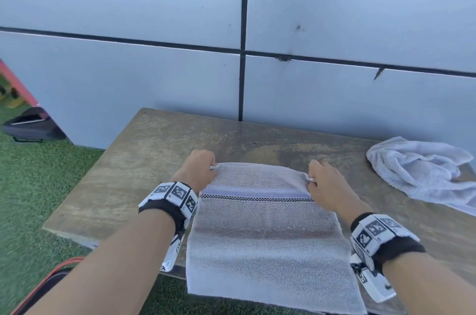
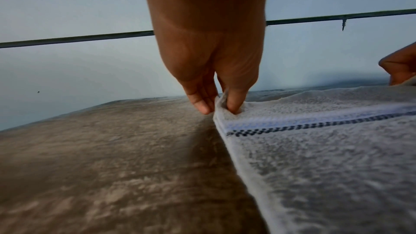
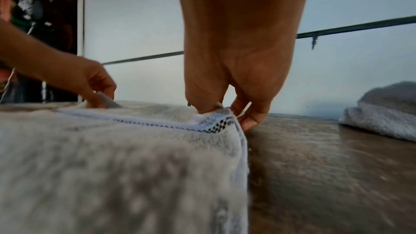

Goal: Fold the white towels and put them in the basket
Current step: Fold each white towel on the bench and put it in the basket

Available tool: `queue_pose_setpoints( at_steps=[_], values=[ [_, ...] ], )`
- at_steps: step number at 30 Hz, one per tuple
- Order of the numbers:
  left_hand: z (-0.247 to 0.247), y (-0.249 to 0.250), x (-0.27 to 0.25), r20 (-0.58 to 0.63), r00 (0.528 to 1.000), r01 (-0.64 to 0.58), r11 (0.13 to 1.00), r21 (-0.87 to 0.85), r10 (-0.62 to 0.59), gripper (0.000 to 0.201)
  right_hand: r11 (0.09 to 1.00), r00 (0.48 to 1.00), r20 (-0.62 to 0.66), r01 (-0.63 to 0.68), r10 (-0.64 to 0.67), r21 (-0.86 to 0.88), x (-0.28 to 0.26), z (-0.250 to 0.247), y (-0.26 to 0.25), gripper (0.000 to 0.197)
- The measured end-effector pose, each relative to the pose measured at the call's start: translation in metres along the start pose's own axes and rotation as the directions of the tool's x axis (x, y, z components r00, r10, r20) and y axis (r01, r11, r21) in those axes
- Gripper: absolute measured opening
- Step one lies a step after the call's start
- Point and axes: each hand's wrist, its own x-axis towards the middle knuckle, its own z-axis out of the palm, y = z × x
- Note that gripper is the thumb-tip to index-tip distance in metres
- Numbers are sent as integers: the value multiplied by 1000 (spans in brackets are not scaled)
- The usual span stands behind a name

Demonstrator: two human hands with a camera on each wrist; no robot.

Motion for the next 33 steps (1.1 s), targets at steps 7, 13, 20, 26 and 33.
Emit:
queue_pose_setpoints(
  at_steps=[7,13,20,26,33],
  values=[
    [4,70,-40,-139,961,-258,954,-151,238,26,894,952,-299,189,-66,406,-29,-27,-22,23],
    [33,129,-64,-289,851,-523,749,-405,438,21,754,942,-326,272,-80,599,-64,-35,-40,17],
    [43,128,-75,-371,879,-466,708,-530,301,9,565,985,-174,150,-12,811,-88,-39,-39,34],
    [37,133,-88,-325,919,-388,650,-654,221,10,485,989,-132,88,58,870,-97,-37,-49,13],
    [33,128,-96,-308,927,-371,655,-659,216,13,531,981,-155,71,117,845,-98,-37,-62,16]
  ],
)
